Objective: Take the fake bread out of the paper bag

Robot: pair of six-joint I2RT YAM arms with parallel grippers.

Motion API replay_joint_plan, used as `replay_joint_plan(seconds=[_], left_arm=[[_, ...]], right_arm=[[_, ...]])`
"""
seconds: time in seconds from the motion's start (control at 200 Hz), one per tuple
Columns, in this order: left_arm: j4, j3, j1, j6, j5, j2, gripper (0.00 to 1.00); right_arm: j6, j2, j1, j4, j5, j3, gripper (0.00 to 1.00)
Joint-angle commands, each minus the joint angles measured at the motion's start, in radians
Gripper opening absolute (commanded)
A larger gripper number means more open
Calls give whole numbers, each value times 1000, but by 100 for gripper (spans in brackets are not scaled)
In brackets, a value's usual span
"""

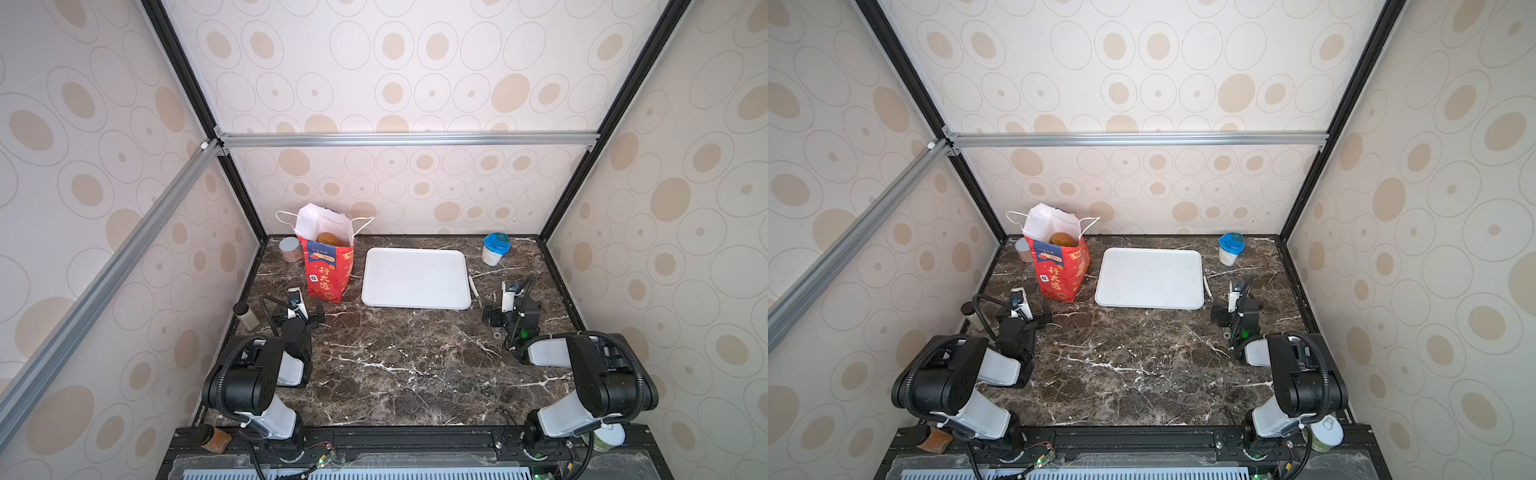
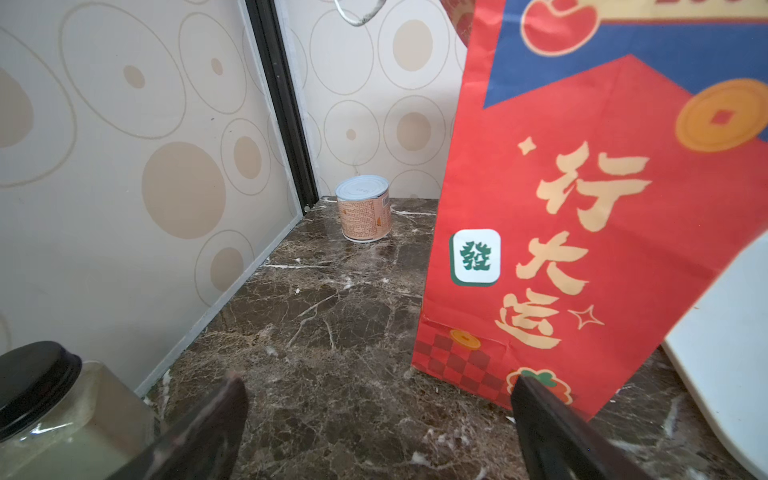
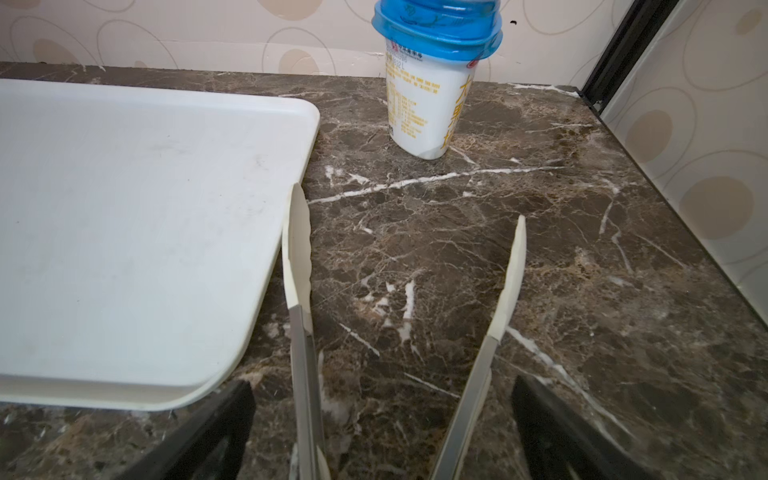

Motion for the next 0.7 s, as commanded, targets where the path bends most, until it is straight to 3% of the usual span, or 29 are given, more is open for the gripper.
replay_joint_plan(seconds=[0.0,0.695], left_arm=[[37,1,-2,19,7,-5,100],[14,10,18,3,41,-7,100]], right_arm=[[-13,-11,-6,4,-8,16,100],[-10,-14,-11,3,-14,14,100]])
